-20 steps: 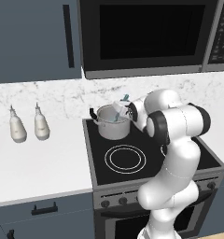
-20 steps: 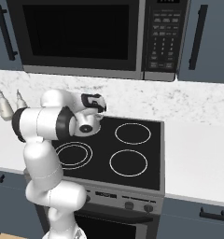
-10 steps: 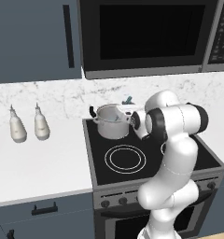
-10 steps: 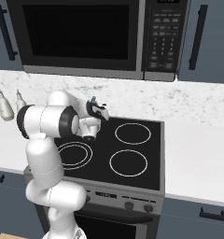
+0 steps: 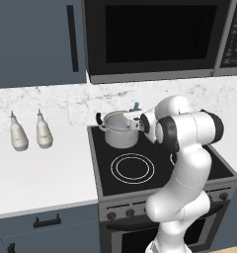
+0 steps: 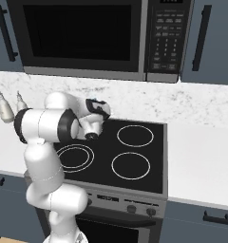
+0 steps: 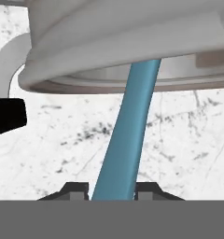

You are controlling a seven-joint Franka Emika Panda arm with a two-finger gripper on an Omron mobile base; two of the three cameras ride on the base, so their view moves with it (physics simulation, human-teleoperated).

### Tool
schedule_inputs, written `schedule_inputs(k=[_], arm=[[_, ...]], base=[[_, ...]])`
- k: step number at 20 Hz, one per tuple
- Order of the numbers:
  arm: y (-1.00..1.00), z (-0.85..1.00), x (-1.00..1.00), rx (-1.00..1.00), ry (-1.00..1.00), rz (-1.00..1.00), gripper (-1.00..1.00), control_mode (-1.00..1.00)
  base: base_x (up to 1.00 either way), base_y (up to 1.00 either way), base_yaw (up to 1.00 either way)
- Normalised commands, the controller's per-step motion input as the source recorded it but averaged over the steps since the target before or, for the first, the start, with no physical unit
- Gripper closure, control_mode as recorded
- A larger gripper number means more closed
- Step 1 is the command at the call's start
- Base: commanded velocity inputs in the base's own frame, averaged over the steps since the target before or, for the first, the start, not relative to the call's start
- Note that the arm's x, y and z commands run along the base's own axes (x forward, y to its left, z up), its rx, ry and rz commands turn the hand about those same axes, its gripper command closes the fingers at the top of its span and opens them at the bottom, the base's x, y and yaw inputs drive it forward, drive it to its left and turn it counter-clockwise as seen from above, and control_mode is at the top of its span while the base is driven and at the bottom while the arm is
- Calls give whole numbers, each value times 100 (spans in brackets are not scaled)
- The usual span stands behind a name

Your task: Put the sweet potato and corn in the pot. Retrieve the spatula and lightly stir the vegetables in the pot.

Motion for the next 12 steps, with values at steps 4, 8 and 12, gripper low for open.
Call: schedule_inputs(k=[4,8,12], arm=[[0,32,-16,-10,31,-1,100,-100],[0,-4,-21,-1,0,-5,100,-100],[0,-43,-10,0,-15,-7,100,-100]], base=[[0,0,0],[0,0,0],[0,0,0]])
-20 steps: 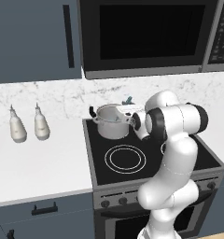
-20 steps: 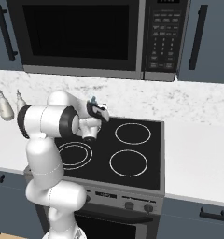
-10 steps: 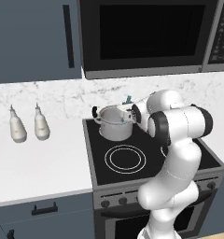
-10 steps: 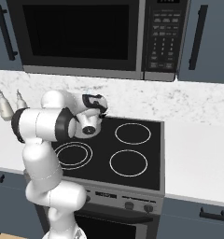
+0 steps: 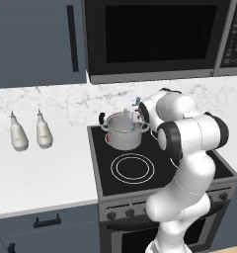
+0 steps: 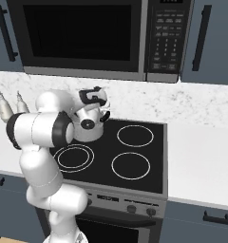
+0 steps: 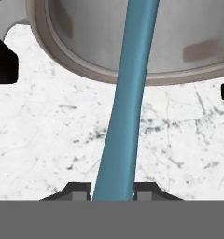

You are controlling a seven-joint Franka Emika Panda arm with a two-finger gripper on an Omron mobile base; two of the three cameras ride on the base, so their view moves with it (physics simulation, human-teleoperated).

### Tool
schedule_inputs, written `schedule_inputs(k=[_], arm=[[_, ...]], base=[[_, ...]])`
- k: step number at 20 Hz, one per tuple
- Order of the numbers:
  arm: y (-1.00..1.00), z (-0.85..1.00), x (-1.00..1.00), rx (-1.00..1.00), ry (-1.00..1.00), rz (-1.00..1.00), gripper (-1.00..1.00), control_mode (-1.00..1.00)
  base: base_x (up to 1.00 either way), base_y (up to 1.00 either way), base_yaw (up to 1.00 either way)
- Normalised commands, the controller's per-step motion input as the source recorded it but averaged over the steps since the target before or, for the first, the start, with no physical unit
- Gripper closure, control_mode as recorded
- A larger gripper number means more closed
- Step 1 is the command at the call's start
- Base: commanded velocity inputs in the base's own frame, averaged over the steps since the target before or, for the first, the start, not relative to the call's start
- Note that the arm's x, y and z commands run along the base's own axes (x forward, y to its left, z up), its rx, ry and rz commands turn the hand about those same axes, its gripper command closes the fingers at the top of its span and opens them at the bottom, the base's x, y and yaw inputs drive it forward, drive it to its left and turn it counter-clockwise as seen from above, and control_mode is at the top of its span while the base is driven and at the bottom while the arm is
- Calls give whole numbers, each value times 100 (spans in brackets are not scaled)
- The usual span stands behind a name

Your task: Put the sweet potato and corn in the pot. Retrieve the spatula and lightly stir the vegetables in the pot.

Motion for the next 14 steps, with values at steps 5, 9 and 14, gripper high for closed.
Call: schedule_inputs(k=[5,9,14], arm=[[0,-66,-2,0,-12,-6,100,-100],[1,-97,1,3,-7,-1,100,-100],[11,-100,16,2,0,0,100,-100]], base=[[0,0,0],[0,0,0],[0,0,0]])
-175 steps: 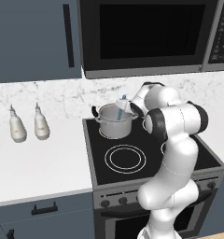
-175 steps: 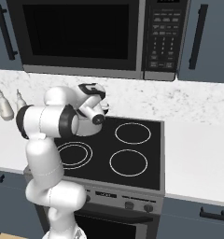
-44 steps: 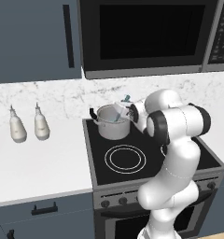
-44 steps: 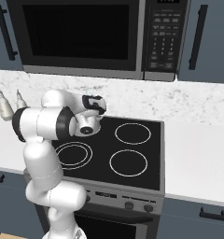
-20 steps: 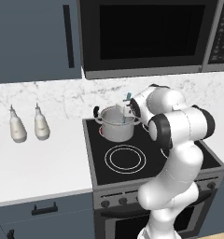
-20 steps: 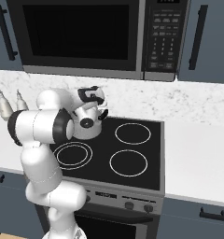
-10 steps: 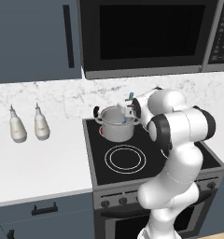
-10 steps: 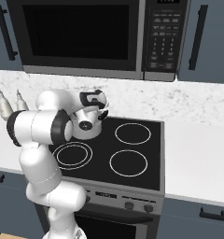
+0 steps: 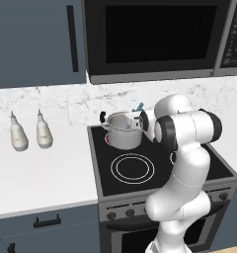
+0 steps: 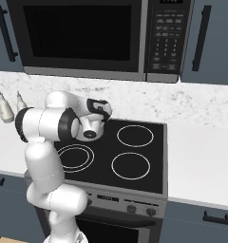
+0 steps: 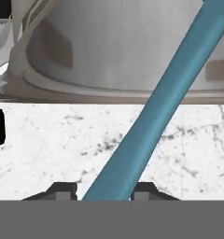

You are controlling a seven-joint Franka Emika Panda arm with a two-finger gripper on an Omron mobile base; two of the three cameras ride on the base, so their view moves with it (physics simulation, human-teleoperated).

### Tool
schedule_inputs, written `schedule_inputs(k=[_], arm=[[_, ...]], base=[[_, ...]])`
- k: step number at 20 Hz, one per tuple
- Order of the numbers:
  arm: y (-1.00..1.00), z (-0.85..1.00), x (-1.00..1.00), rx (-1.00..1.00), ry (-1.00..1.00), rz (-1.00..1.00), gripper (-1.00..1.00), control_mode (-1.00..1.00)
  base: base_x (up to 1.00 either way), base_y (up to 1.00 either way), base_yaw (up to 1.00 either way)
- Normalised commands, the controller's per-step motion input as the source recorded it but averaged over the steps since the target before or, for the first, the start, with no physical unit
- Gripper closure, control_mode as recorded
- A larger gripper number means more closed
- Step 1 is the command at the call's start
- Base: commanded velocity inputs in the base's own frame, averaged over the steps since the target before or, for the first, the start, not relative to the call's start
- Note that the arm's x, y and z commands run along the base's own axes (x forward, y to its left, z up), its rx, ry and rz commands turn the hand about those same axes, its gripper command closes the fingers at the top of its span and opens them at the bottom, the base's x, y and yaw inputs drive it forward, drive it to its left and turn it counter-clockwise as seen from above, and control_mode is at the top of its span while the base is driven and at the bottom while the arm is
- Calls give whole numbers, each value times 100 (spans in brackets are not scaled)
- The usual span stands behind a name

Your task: Put the sweet potato and corn in the pot. Retrieve the spatula and lightly stir the vegetables in the pot.

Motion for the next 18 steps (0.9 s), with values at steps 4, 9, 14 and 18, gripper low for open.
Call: schedule_inputs(k=[4,9,14,18], arm=[[25,-100,2,0,0,0,100,-100],[50,-100,0,0,-1,0,100,-100],[60,-100,1,1,-7,0,100,-100],[75,-100,6,12,-8,0,100,-100]], base=[[0,0,0],[0,0,0],[0,0,0],[0,0,0]])
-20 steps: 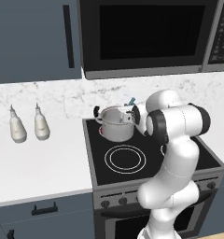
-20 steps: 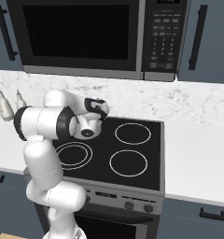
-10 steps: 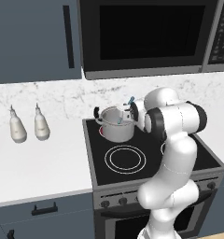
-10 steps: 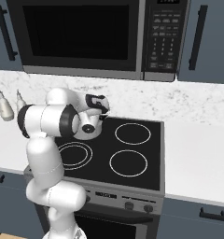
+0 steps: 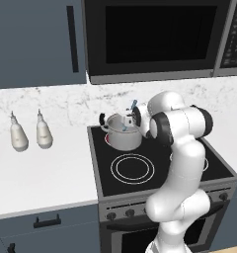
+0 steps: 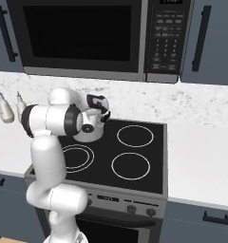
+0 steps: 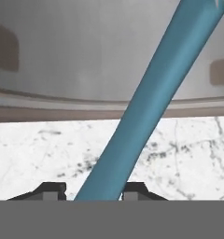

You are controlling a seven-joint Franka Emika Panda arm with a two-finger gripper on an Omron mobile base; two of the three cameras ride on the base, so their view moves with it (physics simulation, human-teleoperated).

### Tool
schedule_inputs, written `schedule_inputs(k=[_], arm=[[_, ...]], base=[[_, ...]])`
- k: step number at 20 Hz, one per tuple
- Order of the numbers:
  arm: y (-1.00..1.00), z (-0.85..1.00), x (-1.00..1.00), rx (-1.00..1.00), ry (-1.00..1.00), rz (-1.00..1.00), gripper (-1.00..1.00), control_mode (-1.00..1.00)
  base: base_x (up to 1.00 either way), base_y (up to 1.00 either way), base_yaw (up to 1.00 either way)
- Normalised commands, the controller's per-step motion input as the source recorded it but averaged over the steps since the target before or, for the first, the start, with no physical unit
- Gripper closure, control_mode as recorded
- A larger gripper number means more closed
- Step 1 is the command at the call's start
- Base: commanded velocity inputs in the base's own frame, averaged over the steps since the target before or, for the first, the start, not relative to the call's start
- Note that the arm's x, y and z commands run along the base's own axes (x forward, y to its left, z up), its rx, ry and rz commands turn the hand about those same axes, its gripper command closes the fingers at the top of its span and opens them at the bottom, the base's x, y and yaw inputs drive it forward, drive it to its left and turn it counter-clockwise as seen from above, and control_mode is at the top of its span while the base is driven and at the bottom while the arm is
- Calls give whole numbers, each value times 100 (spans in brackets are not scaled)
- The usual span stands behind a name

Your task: Put the sweet potato and corn in the pot. Retrieve the spatula and lightly stir the vegetables in the pot.

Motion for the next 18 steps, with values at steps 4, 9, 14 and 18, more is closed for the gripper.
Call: schedule_inputs(k=[4,9,14,18], arm=[[90,-100,9,12,-18,0,100,-100],[94,-73,6,11,-43,2,100,-100],[100,-61,44,8,-43,9,100,-100],[31,-54,3,4,0,-3,100,-100]], base=[[0,0,0],[0,0,0],[0,0,0],[0,0,0]])
